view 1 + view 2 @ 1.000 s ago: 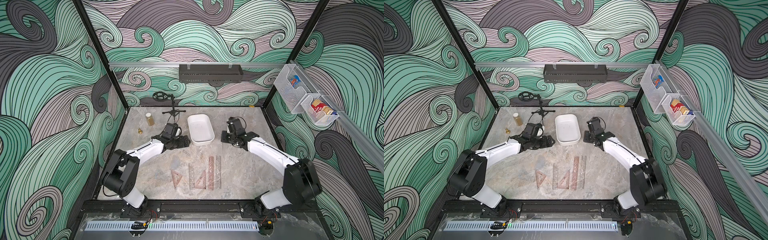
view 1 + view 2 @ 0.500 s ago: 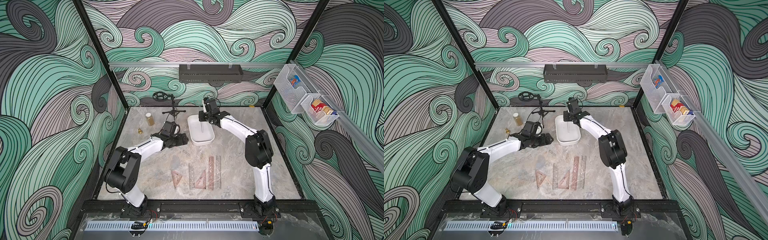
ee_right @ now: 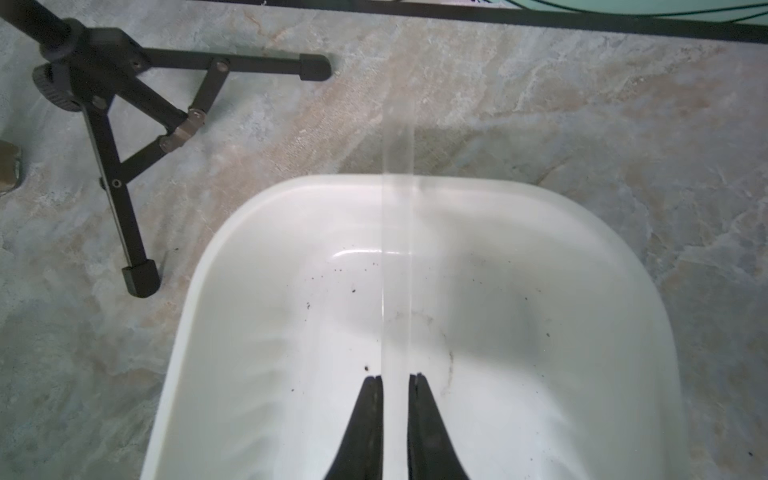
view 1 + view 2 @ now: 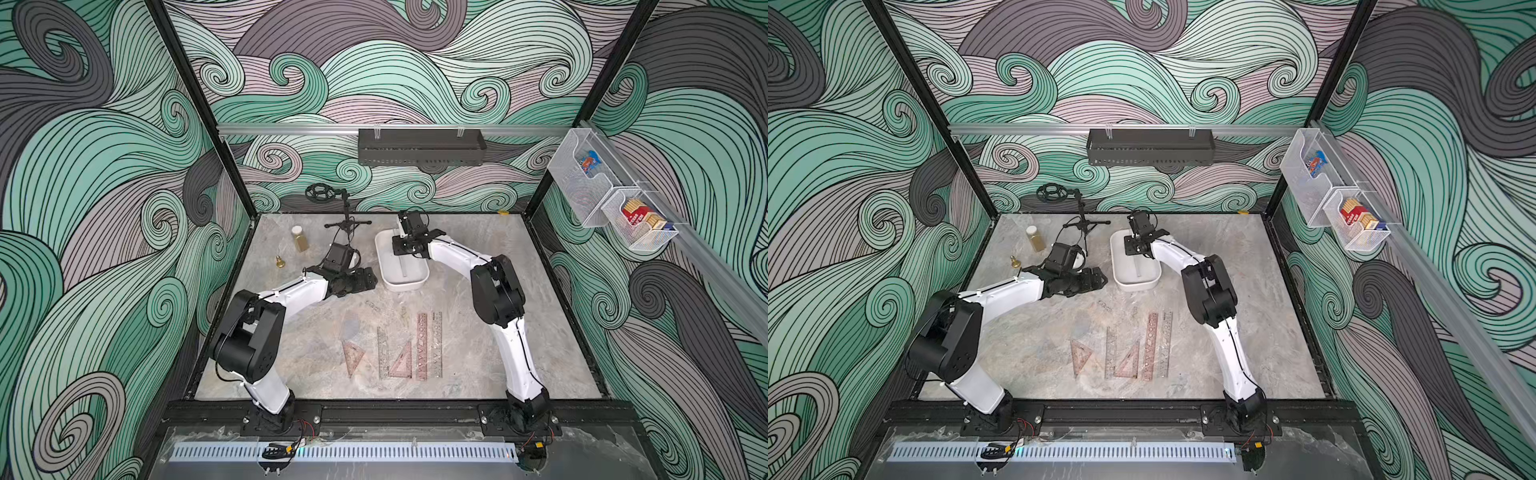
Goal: Put the scattered rulers into the storage box
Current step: Place the ruler in the storage box.
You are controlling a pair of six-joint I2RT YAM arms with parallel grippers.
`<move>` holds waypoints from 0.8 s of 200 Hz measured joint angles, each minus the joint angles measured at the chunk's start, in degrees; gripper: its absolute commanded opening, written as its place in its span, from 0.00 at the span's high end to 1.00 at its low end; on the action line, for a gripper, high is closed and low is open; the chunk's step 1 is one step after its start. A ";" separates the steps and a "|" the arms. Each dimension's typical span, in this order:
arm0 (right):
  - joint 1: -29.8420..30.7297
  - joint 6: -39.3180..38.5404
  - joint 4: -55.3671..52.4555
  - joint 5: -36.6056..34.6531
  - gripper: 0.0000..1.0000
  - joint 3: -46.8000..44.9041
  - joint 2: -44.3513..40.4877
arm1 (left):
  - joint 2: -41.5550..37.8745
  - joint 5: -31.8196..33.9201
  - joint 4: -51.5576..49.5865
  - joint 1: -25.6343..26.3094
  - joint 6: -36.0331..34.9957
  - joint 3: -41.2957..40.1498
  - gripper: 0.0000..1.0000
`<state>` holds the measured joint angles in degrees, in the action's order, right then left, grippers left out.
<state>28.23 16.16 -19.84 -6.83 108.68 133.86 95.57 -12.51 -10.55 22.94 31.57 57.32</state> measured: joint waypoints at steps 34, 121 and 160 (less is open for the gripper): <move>0.04 -0.44 0.13 0.15 0.83 0.52 1.20 | 0.02 -0.28 0.00 0.00 0.04 0.00 0.10; -0.17 0.48 -0.15 1.84 0.85 -3.19 -1.07 | 1.11 -2.16 0.28 0.00 1.05 1.84 0.10; -0.15 0.90 -1.09 2.36 0.84 -5.35 -2.73 | 2.19 -2.84 0.33 0.00 1.70 1.84 0.10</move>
<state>28.08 17.06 -20.93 -4.47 103.33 131.13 97.76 -15.35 -10.22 22.94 33.28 59.16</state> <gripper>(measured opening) 0.155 0.896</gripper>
